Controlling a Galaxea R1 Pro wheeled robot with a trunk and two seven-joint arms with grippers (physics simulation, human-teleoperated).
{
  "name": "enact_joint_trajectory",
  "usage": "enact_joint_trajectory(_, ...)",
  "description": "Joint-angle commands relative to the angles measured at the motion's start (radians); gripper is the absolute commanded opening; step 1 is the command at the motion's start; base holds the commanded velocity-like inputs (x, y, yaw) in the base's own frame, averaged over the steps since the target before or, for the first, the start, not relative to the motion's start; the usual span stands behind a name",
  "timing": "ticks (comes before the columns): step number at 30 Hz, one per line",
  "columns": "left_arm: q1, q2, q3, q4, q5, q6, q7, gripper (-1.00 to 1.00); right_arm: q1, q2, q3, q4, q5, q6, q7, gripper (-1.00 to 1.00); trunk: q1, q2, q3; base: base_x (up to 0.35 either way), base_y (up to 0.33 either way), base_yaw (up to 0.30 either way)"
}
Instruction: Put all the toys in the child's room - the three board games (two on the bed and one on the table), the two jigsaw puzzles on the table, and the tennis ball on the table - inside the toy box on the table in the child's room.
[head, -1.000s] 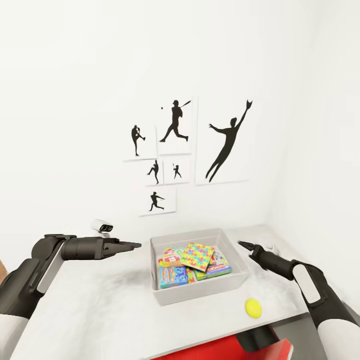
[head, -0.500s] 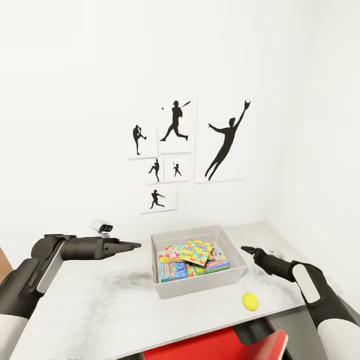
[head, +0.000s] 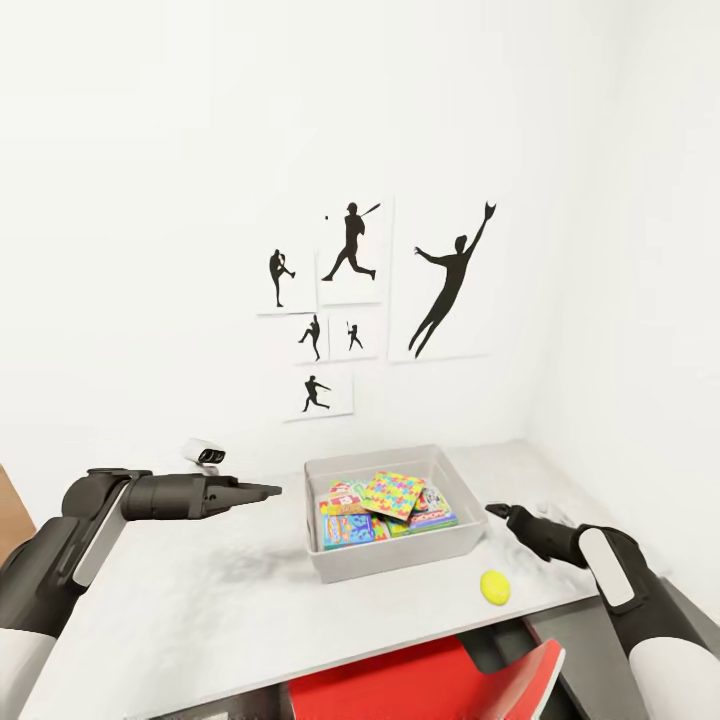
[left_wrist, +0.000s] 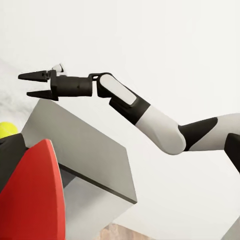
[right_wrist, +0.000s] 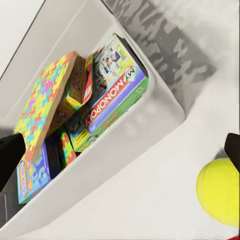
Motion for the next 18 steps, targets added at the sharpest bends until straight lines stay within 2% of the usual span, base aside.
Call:
enact_joint_trajectory(1,0.000,0.001,-0.002,0.000,0.002,0.011,-0.002,1.00,0.000,0.002,0.002,0.000,0.006,0.007,-0.012,1.00,0.000,-0.001,0.000,-0.017,0.000,0.000)
enact_joint_trajectory(9,0.000,0.002,-0.002,0.000,0.002,0.011,-0.002,1.00,0.001,0.006,0.064,0.000,0.004,0.014,-0.167,1.00,0.000,-0.001,0.000,-0.007,0.000,0.000)
enact_joint_trajectory(18,0.000,0.002,-0.002,0.001,0.002,0.011,-0.002,1.00,0.001,0.009,0.087,0.000,0.004,0.015,-0.247,1.00,0.000,-0.001,0.000,-0.001,0.000,0.000)
